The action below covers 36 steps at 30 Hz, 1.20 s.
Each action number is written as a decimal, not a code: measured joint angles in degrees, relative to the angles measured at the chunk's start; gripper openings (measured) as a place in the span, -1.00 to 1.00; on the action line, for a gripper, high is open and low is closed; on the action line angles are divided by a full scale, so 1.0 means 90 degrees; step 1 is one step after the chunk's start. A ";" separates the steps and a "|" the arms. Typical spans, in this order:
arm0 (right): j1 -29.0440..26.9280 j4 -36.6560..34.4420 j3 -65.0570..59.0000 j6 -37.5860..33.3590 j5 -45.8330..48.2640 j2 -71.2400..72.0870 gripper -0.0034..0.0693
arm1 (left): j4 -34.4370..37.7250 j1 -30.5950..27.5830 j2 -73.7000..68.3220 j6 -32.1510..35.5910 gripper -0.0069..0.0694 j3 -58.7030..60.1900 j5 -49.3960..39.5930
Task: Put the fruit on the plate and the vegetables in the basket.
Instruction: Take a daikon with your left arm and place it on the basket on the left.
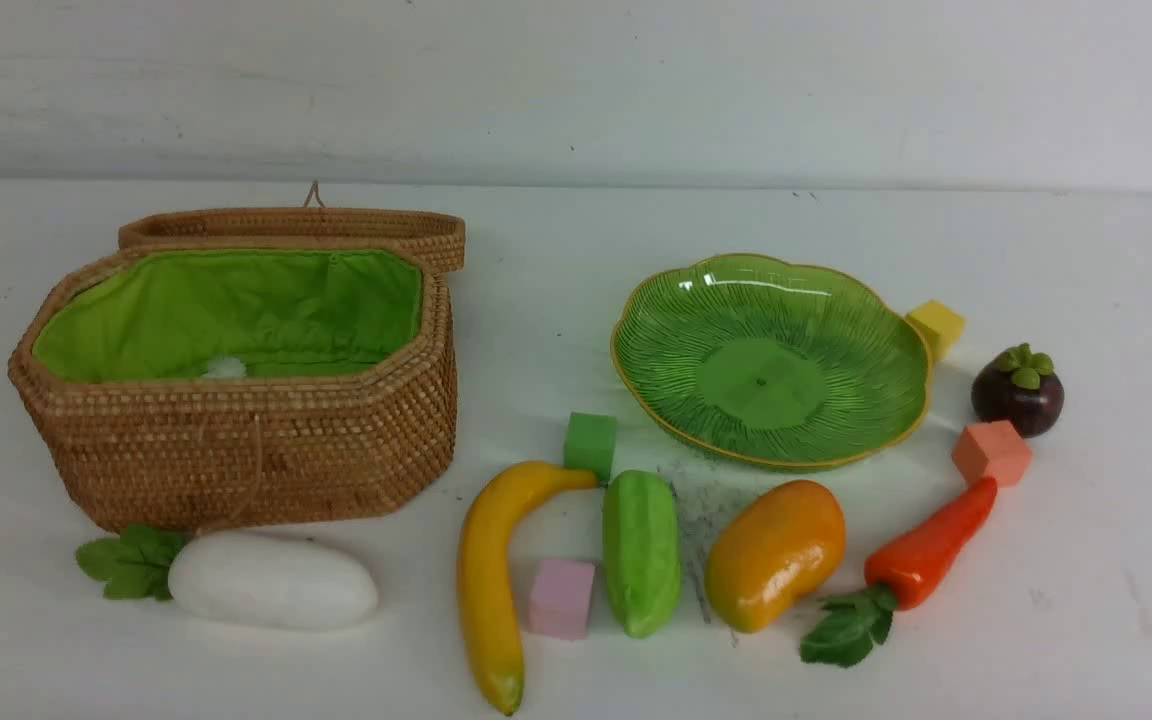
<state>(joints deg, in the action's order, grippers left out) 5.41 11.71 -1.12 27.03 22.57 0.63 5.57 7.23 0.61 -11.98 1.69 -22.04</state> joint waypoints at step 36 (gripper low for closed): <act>0.0000 0.0000 0.0000 0.0000 0.0000 0.0000 -0.24 | 0.0216 -0.0001 0.0000 -0.0077 -0.58 0.0000 0.0630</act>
<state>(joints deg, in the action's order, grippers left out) 5.41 11.71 -1.12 27.03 22.57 0.63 7.52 7.22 0.61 -12.67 1.69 -16.37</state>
